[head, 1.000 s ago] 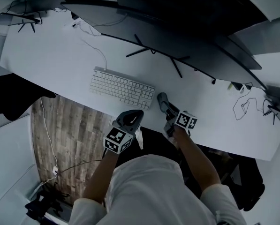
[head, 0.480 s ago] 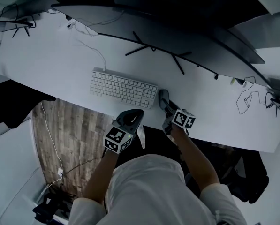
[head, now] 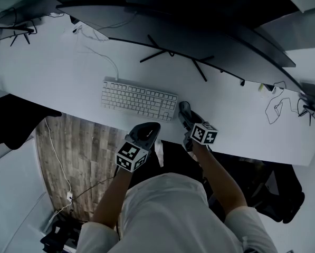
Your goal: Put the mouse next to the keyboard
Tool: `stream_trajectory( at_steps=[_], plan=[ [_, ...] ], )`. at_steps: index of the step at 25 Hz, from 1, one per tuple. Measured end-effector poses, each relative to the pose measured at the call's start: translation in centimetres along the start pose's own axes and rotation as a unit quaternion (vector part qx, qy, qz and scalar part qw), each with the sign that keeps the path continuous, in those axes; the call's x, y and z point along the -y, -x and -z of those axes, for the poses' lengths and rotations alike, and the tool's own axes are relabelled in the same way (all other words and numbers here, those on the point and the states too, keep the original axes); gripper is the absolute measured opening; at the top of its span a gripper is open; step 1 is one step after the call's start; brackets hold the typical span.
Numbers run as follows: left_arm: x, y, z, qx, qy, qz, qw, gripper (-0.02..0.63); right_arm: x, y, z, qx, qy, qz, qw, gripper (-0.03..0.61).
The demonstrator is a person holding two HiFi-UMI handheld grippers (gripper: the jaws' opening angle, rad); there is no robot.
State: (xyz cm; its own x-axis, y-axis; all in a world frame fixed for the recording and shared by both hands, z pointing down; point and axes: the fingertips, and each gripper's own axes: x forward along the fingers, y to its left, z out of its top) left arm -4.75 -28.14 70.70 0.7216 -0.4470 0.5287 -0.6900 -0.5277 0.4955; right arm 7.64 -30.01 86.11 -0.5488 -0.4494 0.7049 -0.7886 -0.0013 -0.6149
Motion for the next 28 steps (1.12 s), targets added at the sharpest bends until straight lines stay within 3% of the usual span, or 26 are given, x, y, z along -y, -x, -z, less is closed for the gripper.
stream_trajectory(
  at_steps=[11,28],
  plan=[
    [-0.3,0.7,0.3,-0.001,-0.004,0.014,0.9999,0.017,1.8,1.0,-0.2,0.012,0.056,0.059,0.997,0.282],
    [0.6,1.1,-1.4,0.014,-0.037,0.03,0.9988,0.017,0.7,5.1,-3.9,0.059,0.08,0.072,0.992,0.271]
  ],
)
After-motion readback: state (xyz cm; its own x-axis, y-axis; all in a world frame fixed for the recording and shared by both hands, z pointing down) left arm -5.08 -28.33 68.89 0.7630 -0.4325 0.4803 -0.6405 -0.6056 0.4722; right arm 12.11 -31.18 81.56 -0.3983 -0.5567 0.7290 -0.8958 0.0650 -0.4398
